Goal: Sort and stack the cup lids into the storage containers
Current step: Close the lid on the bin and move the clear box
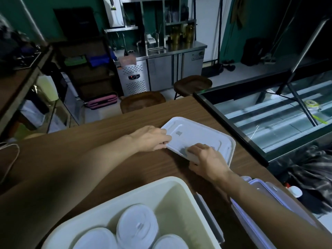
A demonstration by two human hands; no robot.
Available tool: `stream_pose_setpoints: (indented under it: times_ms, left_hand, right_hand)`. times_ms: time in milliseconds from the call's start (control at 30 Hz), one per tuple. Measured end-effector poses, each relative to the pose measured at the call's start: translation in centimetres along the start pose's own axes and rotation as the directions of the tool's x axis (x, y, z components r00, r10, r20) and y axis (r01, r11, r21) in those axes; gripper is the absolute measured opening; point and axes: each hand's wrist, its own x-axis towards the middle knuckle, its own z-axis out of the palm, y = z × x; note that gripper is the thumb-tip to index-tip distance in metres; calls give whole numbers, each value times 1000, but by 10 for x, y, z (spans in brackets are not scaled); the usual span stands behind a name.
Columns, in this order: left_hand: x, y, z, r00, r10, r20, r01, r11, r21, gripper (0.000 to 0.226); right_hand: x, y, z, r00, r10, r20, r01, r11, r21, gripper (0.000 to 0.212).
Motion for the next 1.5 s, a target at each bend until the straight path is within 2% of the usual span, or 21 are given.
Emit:
stream_pose_setpoints:
  times_ms: [100, 267, 300, 367, 467, 533, 733, 900, 1033, 1167, 1300, 1367, 1500]
  left_hand:
    - [-27, 1, -23, 992, -42, -119, 41, 999, -13, 12]
    - [-83, 5, -69, 940, -201, -277, 186, 979, -80, 21]
    - [-95, 5, -76, 920, -238, -312, 215, 971, -105, 23]
    - [-121, 9, -89, 873, -283, -396, 246, 959, -143, 24]
    - [-164, 22, -109, 789, -344, -509, 247, 936, -250, 19]
    - [-193, 31, -120, 713, -378, -591, 231, 922, -311, 22]
    - [-271, 60, -154, 532, -412, -740, 246, 911, -330, 30]
    - [-312, 92, -162, 418, -488, -767, 307, 870, -386, 28]
    - [-330, 114, -154, 379, -564, -734, 342, 822, -455, 24]
    - [-335, 128, -139, 393, -632, -668, 401, 772, -494, 25]
    - [-335, 139, -123, 411, -655, -634, 442, 752, -489, 24]
    - [-334, 143, -116, 437, -673, -596, 463, 737, -492, 23]
    - [-330, 147, -89, 514, -725, -459, 517, 688, -509, 18]
  right_hand:
    - [0, -3, -18, 996, -22, -81, 24, 999, 30, 48]
    - [-6, -12, -66, 928, -15, -372, 46, 996, 75, 9]
    - [-7, -16, -75, 908, -31, -417, 76, 993, 93, 11]
    - [-13, -27, -91, 873, -77, -481, 153, 981, 123, 30]
    - [-25, -52, -117, 838, -190, -512, 295, 946, 132, 19]
    - [-34, -69, -132, 799, -220, -559, 370, 914, 169, 23]
    - [-51, -120, -178, 616, -303, -727, 515, 853, 81, 31]
    - [-69, -145, -196, 656, -336, -676, 600, 775, 197, 35]
    - [-74, -153, -192, 720, -358, -594, 605, 743, 287, 39]
    - [-74, -147, -180, 758, -395, -520, 587, 760, 279, 42]
    - [-78, -140, -172, 814, -398, -424, 556, 746, 367, 29]
    - [-80, -138, -166, 845, -400, -354, 525, 749, 405, 24]
    - [-75, -131, -147, 883, -414, -222, 469, 801, 372, 19]
